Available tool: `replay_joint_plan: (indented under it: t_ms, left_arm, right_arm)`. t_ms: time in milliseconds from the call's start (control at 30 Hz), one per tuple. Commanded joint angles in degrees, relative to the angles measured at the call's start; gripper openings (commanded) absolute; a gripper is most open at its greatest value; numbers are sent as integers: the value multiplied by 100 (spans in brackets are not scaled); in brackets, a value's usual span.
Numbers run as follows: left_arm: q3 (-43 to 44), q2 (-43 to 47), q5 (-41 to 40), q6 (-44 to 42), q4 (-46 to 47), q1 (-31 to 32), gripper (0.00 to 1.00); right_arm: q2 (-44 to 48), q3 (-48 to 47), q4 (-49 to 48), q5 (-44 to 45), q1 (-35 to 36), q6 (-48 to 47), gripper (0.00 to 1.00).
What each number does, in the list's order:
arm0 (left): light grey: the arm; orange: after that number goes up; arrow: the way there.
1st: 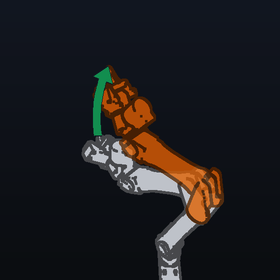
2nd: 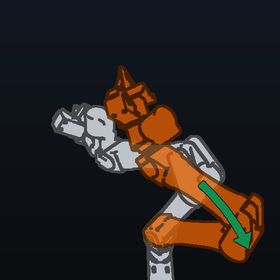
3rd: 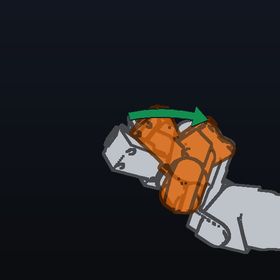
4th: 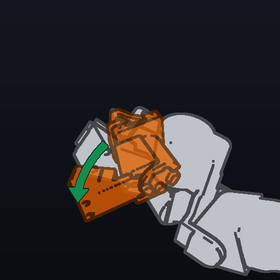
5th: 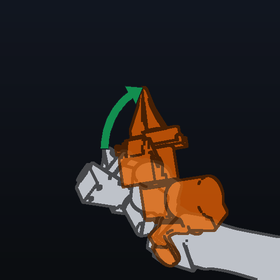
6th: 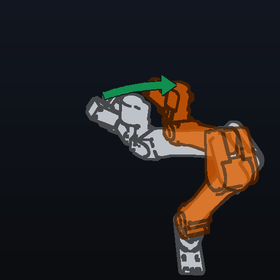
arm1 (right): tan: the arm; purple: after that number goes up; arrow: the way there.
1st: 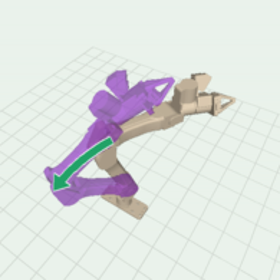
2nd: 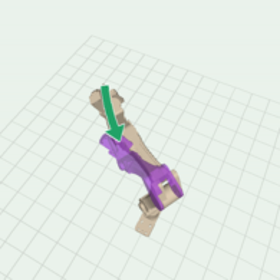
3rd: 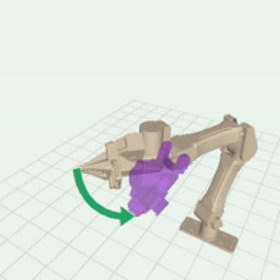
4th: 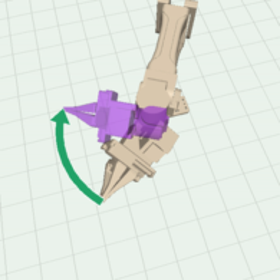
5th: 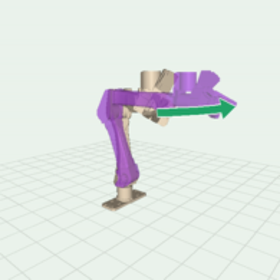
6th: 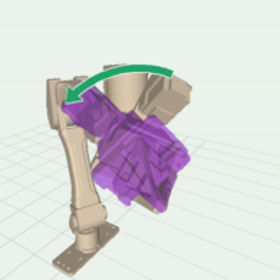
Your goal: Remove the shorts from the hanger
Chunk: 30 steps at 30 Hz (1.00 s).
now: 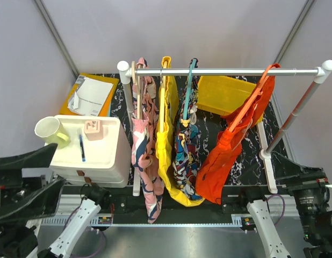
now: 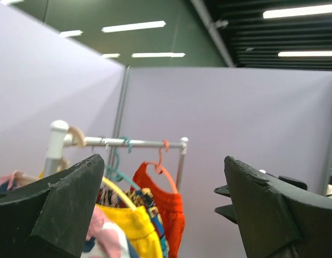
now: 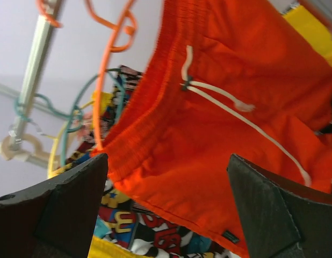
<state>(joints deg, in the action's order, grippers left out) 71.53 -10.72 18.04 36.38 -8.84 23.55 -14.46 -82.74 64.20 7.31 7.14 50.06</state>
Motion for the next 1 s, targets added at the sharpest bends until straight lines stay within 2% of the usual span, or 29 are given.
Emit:
replay_joint_plan:
  t_ms: [0, 200, 300, 333, 400, 533, 700, 867, 967]
  left_arm:
    - [63, -281, -468, -219, -697, -8, 99]
    - [186, -624, -1038, -150, -1259, -8, 99]
    - [440, -834, -1488, 193, -2022, 9, 99]
    - [772, -1018, -1488, 55, -2617, 27, 99]
    - [941, -1169, -1471, -270, -2885, 53, 99]
    - [855, -1423, -1147, -316, -2483, 97, 99]
    - [986, -2064, -109, -53, -2009, 97, 99]
    - [1407, -3119, 952, 420, -1517, 97, 99]
    - [1198, -3568, 1473, 895, -306, 149, 97]
  right_arm:
    - [-434, 30, 962, 605, 25, 92, 100]
    - [-1006, 240, 1209, 500, 25, -320, 100]
    - [-1050, 381, 1156, 587, 25, -418, 100]
    - [-1024, 407, 1103, 709, 16, -479, 100]
    - [-928, 556, 859, 754, 25, -829, 100]
    - [-778, 741, 734, 632, 25, -1305, 100]
    - [-901, 707, 532, -413, 25, -2341, 100]
    - [-988, 654, 374, -634, 16, -2449, 100]
    - [-1147, 636, 347, -696, 25, -2422, 100]
